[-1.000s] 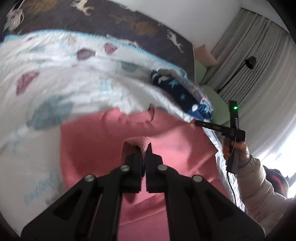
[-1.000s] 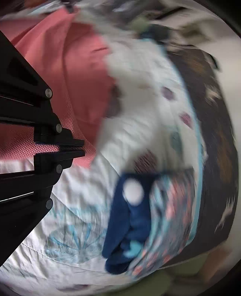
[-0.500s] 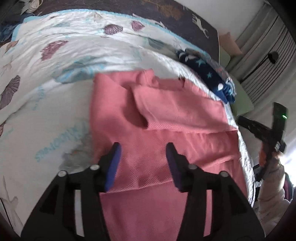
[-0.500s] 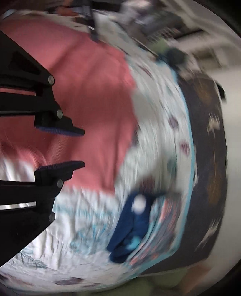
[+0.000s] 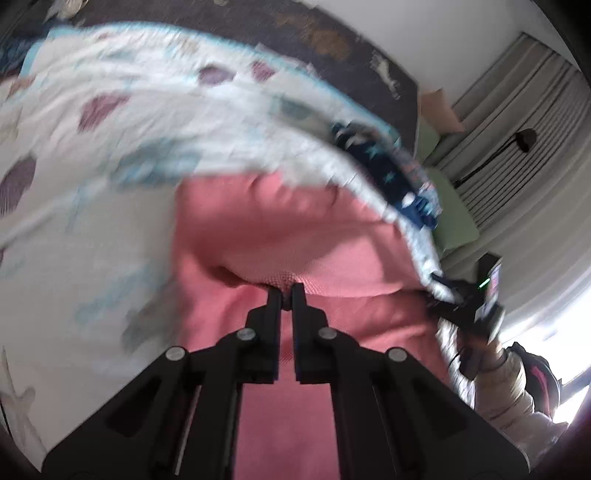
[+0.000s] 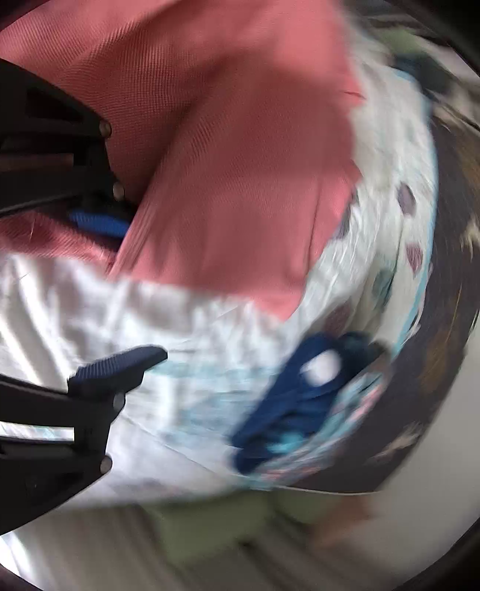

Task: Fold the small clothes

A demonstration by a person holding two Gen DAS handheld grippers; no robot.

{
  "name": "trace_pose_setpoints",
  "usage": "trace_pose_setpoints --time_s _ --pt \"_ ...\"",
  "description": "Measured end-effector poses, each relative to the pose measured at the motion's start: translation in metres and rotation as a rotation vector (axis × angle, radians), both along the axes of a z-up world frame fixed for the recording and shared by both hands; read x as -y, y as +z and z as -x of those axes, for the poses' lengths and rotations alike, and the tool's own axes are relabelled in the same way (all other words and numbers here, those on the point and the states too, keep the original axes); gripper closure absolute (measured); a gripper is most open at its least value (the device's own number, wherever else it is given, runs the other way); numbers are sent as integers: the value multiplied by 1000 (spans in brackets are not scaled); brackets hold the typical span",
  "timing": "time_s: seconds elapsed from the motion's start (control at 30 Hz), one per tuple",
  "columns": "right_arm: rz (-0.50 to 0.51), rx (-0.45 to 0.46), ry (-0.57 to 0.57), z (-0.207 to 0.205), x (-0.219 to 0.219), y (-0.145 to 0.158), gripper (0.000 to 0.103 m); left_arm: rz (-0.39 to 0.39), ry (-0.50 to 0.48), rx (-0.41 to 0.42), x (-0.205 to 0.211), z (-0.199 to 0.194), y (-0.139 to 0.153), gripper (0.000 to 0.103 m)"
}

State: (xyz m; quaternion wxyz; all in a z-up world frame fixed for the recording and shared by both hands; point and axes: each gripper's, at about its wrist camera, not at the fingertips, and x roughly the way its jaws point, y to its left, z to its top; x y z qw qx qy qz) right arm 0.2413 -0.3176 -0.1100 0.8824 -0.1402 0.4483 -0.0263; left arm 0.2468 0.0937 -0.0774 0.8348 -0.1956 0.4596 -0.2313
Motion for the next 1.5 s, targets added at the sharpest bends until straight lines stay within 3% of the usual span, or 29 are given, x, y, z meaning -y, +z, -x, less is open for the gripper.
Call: trace_pose_setpoints --time_s 0.03,0.13,0.2,0.27,0.4,0.5,0.63,0.67,0.7,0.73,0.77,0.83,0.87,0.93,0.97,1.03,1.07,1.2,1.5 --pt "-75 -9 -25 5 11 3 37 8 2 -31 -3 1 -11 96" --pt "-154 -10 -46 19 20 9 36 18 5 -89 -6 14 -35 94" --pt "-128 14 -62 32 18 16 36 0 -10 -74 -1 23 -35 80" --pt "-72 48 -66 44 13 23 36 8 -20 -47 3 30 -28 57" --pt "-42 96 11 59 -4 36 36 -9 14 7 2 21 -10 53" --pt "10 114 137 61 -34 37 38 -62 67 19 1 1 -6 51" --pt "185 98 236 41 -70 9 38 -83 83 -90 9 -40 -30 51" --pt "215 101 238 34 -73 2 45 -77 94 -100 10 -47 -34 80" --pt "244 119 222 27 -73 -3 77 -65 101 -81 14 -51 -31 103" --pt "258 126 191 22 -70 -5 98 -27 81 -48 20 -49 -20 98" --pt "226 125 107 12 -56 -4 100 14 56 26 25 -41 -3 98" --pt "55 112 4 5 -25 3 100 -6 11 153 38 -24 29 97" --pt "-42 78 -41 2 -6 4 98 -81 16 213 45 -14 45 96" --pt "-144 42 -67 4 13 2 85 -175 57 260 44 -6 58 92" --pt "-162 46 -70 9 20 2 74 -232 99 284 38 -4 60 83" --pt "-144 67 -60 19 21 6 63 -280 166 264 22 -8 55 65" --pt "-134 79 -53 24 23 8 59 -287 218 218 7 -11 46 62" --pt "-164 78 -74 35 31 15 49 -192 257 85 -24 -1 17 62" --pt "-183 64 -50 79 31 28 46 -184 141 45 3 59 -7 61"
